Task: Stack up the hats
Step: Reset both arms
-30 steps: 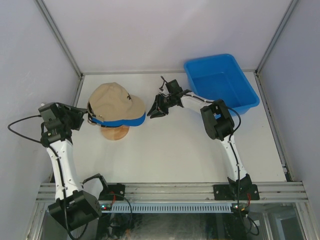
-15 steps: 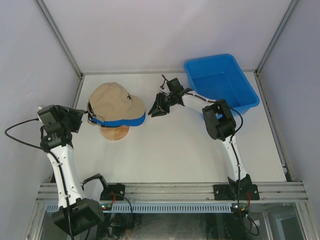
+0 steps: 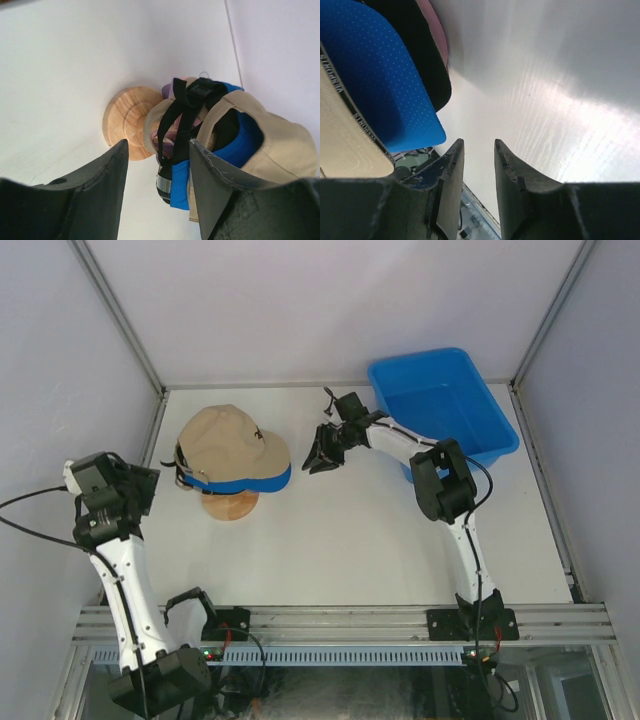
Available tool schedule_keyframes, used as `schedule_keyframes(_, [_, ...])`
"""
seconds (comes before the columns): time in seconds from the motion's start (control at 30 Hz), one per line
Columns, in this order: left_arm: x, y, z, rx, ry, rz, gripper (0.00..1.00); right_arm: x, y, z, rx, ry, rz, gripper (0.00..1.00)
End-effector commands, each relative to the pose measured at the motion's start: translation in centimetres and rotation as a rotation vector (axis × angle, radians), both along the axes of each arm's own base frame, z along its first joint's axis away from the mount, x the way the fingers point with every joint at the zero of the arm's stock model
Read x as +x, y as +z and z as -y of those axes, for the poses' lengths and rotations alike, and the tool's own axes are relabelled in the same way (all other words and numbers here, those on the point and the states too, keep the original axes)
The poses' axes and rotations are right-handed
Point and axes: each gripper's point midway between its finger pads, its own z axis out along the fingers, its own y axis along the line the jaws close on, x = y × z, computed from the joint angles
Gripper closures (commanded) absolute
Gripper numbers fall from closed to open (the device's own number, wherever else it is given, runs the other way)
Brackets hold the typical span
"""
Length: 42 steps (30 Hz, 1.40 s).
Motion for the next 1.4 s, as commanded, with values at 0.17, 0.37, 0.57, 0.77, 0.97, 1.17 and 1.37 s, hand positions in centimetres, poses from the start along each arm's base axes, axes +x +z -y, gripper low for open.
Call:
schedule_keyframes(0.17, [-3.9,8.4,-1.6,0.196,0.173,0.147,0.45,2.5,10.3,5.2,-0.228,-0.125,0.36,0.7])
schedule_keyframes(0.37, [-5.4,15.2,-1.2,0.287,0.212,0.368,0.46,2.8,14.7,10.9,-0.517,-0.256,0.561,0.69])
schedule_keyframes(0.57, [-6.0,22.1,0.0,0.415,0.151,0.619,0.38,2.4,17.9,17.0,-0.789,-0.482,0.664,0.66])
schedule_keyframes(0.77, [-2.6,27.4,4.8,0.58,-0.133,0.728,0.22,1.2,18.9,19.9,-0.874,-0.541,0.65,0.68])
schedule_keyframes(0.97, [-0.2,28.0,10.7,0.703,-0.363,0.774,0.22,1.0,20.7,23.5,-0.889,-0.626,0.683,0.69])
schedule_keyframes(1.17, [-0.2,25.3,18.3,0.757,-0.662,0.853,0.22,0.2,22.0,26.9,-0.877,-0.727,0.763,0.68])
schedule_keyframes(1.37, [-0.8,21.3,22.1,0.734,-0.8,0.858,0.22,-0.2,21.5,28.8,-0.911,-0.76,0.766,0.68])
